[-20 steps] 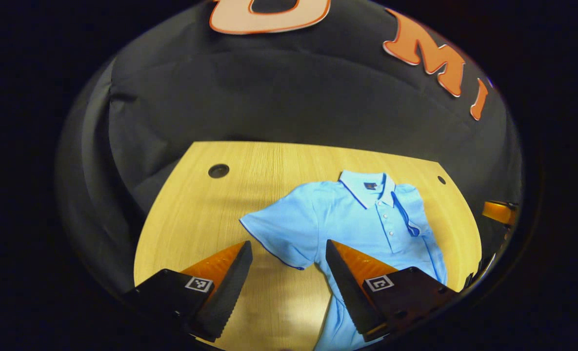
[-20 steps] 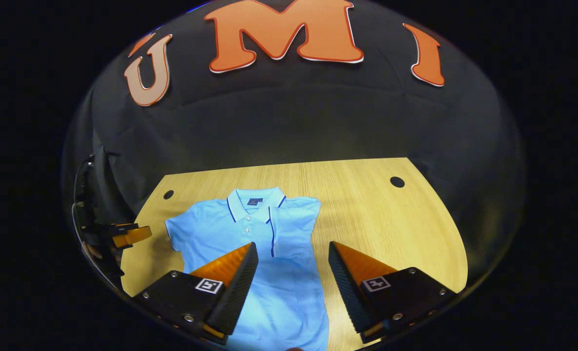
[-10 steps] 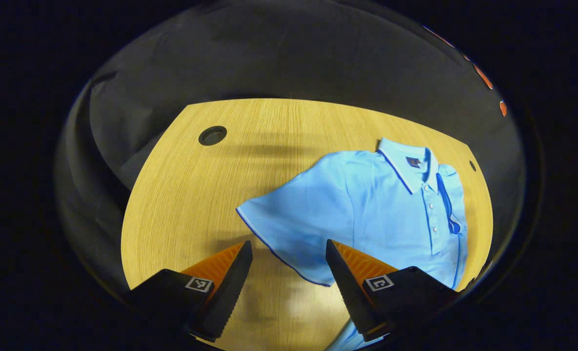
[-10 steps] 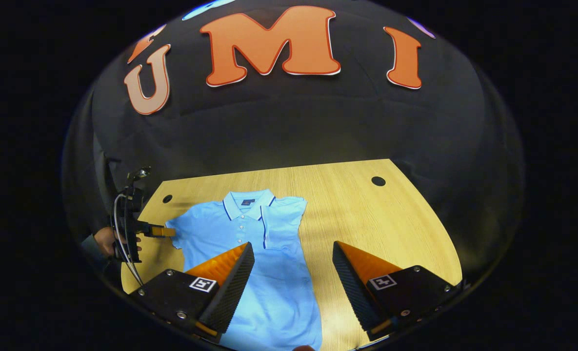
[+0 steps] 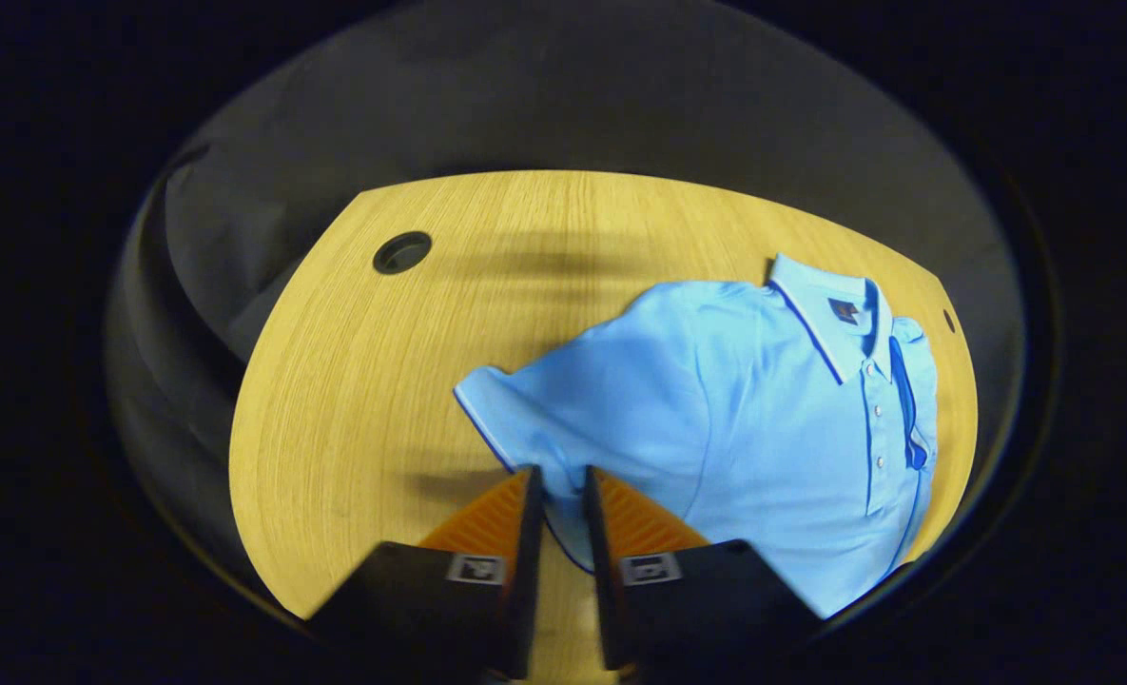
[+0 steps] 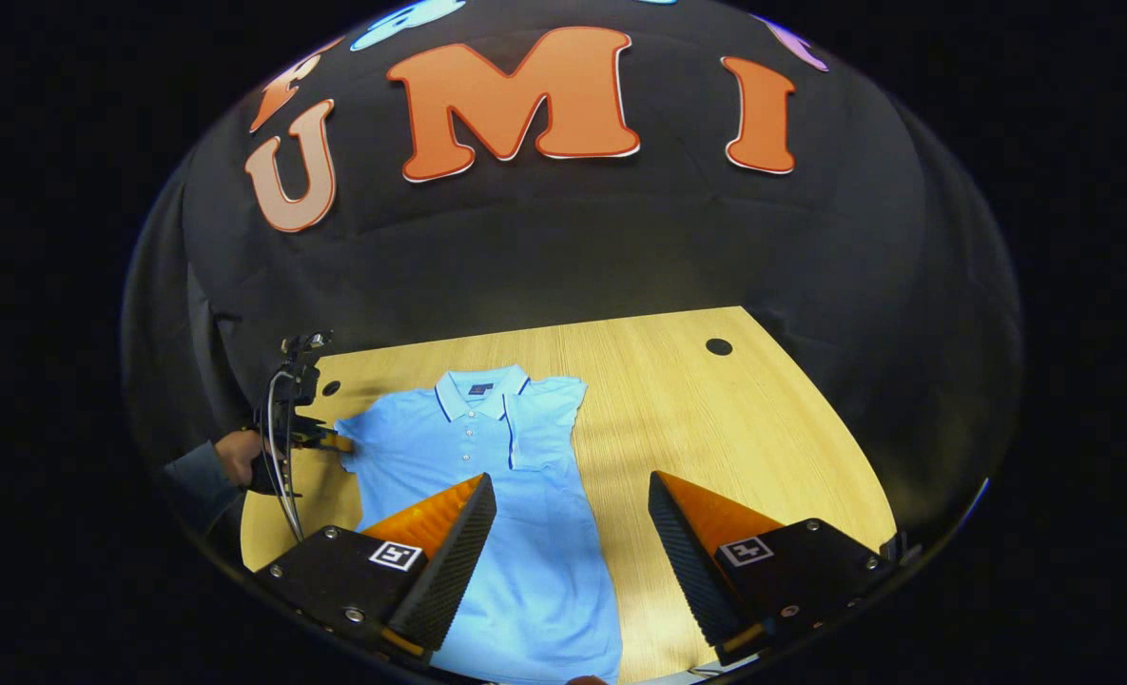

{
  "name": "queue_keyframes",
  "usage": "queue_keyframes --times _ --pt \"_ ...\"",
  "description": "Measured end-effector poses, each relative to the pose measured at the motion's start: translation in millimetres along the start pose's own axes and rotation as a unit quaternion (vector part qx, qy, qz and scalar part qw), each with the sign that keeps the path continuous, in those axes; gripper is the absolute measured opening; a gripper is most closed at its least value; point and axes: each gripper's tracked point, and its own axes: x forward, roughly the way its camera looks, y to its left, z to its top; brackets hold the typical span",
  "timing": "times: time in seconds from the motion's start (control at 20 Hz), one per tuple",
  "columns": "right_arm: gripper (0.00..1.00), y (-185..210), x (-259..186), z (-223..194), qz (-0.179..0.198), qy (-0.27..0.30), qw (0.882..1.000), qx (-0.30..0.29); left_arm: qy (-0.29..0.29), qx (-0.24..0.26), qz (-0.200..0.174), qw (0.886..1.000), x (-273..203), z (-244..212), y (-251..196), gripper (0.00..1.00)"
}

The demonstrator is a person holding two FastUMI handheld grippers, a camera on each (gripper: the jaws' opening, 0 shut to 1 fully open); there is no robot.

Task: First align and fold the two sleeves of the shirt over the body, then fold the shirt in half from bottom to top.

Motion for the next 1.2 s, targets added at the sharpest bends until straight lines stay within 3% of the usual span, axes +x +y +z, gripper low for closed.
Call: queue_keyframes --times 0.05,0.15,0.35,0.75,1.2 --pt "0.98 -2 -3 -3 0.001 0.000 1.000 0.001 -0.004 0.000 -0.012 1.000 0 1 -7 0.12" --pt "0.98 -9 -10 -10 -0.008 0.000 1.000 -0.001 -0.021 -0.016 -0.043 0.999 -8 7 -19 0.07" --pt "0.98 -14 -19 -21 -0.005 0.002 1.000 0.025 -0.056 -0.022 -0.059 0.996 -22 20 -29 0.07" --pt "0.98 -31 -39 -43 -0.019 -0.002 0.999 0.038 -0.111 0.060 -0.092 0.988 -66 54 -88 0.07" --pt "0.98 -53 -64 -73 -0.048 0.009 0.997 0.062 -0.108 0.132 -0.150 0.974 -71 52 -178 0.11"
